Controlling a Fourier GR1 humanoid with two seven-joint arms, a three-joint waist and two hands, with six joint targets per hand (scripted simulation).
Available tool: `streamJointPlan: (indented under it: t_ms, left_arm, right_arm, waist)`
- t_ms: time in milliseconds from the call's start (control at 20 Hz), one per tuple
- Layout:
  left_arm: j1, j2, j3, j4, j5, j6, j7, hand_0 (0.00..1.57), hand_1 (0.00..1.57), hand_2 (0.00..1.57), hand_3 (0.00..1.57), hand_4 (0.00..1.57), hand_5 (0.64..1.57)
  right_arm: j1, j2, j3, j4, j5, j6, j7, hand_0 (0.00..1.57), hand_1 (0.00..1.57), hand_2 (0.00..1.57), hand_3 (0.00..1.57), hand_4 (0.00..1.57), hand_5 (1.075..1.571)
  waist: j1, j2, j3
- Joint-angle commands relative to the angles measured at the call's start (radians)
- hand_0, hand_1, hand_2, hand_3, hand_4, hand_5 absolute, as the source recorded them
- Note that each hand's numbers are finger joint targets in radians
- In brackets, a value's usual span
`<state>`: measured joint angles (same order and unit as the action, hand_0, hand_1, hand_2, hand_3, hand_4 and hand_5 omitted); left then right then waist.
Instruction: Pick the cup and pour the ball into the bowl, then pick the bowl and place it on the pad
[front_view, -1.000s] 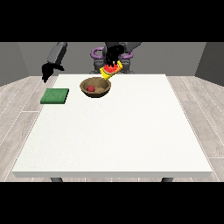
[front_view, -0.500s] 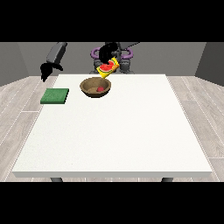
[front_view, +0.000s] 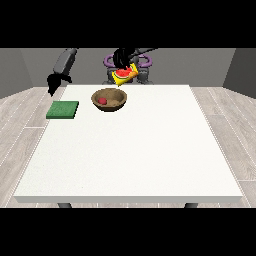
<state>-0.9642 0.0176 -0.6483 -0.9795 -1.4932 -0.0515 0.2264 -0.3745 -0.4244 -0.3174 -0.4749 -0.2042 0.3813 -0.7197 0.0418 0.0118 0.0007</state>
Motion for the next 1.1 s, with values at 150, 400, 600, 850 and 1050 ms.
streamJointPlan:
  t_ms: [150, 400, 600, 850, 1050]
  left_arm:
    - [0.058, 0.079, 0.214, -0.132, 0.148, 0.108, -0.031, 0.00, 0.00, 1.57, 1.57, 0.88, 1.550]
    - [0.325, 0.165, 0.376, -0.137, 0.389, 0.291, -0.189, 1.55, 1.55, 1.57, 1.46, 1.01, 1.523]
    - [0.498, 0.096, 0.431, -0.143, 0.594, 0.364, -0.362, 1.31, 1.31, 1.14, 0.83, 1.37, 1.571]
    - [0.578, 0.113, 0.580, -0.156, 0.881, 0.414, -0.670, 1.28, 1.28, 1.10, 0.75, 1.42, 1.567]
    - [0.538, 0.095, 0.679, -0.148, 1.111, 0.274, -0.825, 0.97, 0.97, 0.92, 0.57, 1.21, 1.545]
  right_arm:
    - [0.046, 0.024, -0.014, 0.039, -0.022, 0.013, 0.016, 0.00, 0.00, 0.35, 0.28, 0.70, 1.562]
    - [0.075, 0.023, -0.027, -0.007, -0.044, 0.013, 0.005, 0.00, 0.00, 0.35, 0.28, 0.70, 1.562]
    - [0.038, 0.026, -0.051, -0.031, -0.062, -0.031, -0.011, 0.00, 0.00, 0.36, 0.26, 0.72, 1.557]
    - [0.036, 0.014, -0.083, -0.067, -0.096, -0.038, -0.023, 0.00, 0.00, 0.39, 0.24, 0.69, 1.546]
    - [0.007, 0.043, -0.101, -0.086, -0.117, -0.080, -0.035, 0.00, 0.00, 0.41, 0.27, 0.66, 1.552]
  waist:
    - [0.102, -0.009, -0.0014]
    - [0.142, 0.039, -0.0085]
    - [0.231, 0.166, -0.0130]
    - [0.267, 0.256, -0.0109]
    - [0.300, 0.338, -0.0077]
